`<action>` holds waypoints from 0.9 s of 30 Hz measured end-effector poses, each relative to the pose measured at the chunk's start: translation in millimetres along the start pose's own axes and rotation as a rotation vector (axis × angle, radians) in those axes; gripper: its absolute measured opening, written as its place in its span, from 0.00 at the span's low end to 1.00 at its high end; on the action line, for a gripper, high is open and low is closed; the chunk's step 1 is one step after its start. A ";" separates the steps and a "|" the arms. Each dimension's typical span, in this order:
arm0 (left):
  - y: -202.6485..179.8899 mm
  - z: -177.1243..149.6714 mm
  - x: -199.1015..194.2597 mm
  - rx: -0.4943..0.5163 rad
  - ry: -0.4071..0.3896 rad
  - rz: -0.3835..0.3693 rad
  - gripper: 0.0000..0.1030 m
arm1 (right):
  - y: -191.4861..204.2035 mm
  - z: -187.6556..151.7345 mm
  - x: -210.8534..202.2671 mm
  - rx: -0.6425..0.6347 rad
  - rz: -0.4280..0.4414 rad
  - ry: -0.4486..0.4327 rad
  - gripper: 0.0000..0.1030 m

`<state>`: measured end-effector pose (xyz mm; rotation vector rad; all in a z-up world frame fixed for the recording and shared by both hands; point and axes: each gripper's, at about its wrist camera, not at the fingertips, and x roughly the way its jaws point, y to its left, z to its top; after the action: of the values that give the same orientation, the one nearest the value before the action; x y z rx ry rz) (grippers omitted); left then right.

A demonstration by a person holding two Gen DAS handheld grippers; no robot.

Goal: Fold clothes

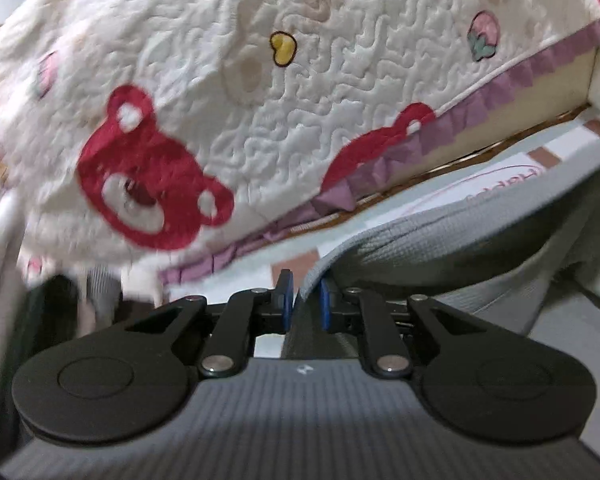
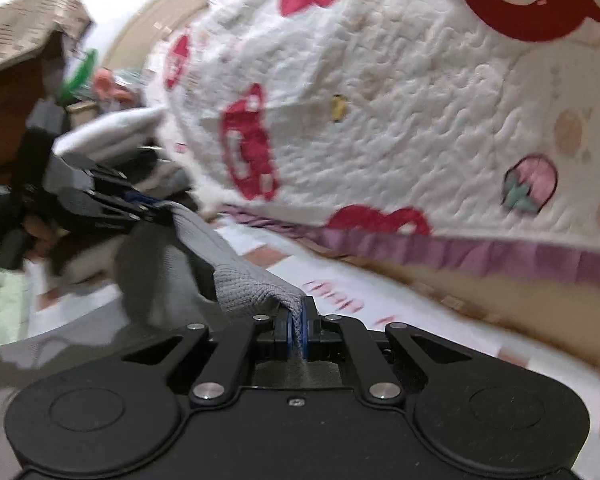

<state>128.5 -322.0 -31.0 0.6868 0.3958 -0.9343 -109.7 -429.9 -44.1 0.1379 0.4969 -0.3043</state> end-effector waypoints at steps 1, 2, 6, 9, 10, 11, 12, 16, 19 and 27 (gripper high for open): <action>4.0 13.7 16.5 -0.002 0.007 -0.003 0.16 | -13.5 10.7 15.2 0.007 -0.022 0.024 0.04; 6.6 25.6 35.1 -0.021 0.015 0.000 0.21 | -28.3 20.6 32.3 0.016 -0.045 0.055 0.04; 8.5 41.2 99.5 -0.174 0.046 0.006 0.35 | -95.0 39.8 111.6 0.089 -0.123 0.212 0.04; 3.2 29.5 129.8 -0.250 0.048 -0.037 0.39 | -124.4 28.5 153.7 0.114 -0.153 0.294 0.04; 2.2 23.2 137.2 -0.254 0.051 -0.053 0.41 | -131.2 22.1 164.4 0.116 -0.154 0.318 0.04; 3.2 15.9 141.2 -0.252 0.050 -0.068 0.42 | -137.3 16.0 173.3 0.119 -0.153 0.339 0.04; 5.2 8.4 143.1 -0.249 0.048 -0.081 0.42 | -142.4 10.6 179.1 0.125 -0.147 0.355 0.04; 18.7 -21.9 150.0 -0.196 0.086 -0.145 0.50 | -163.9 -6.5 185.9 0.186 -0.093 0.358 0.04; 33.5 -48.4 145.3 -0.239 0.167 -0.215 0.55 | -175.5 -12.9 180.1 0.216 -0.048 0.330 0.04; 67.1 -115.4 133.0 -0.272 0.265 -0.006 0.70 | -182.9 -15.0 177.4 0.268 0.014 0.241 0.04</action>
<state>254.9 -294.5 -168.0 0.5597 0.7464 -0.7780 -26.7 -644.8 -154.1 0.4421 0.6925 -0.3415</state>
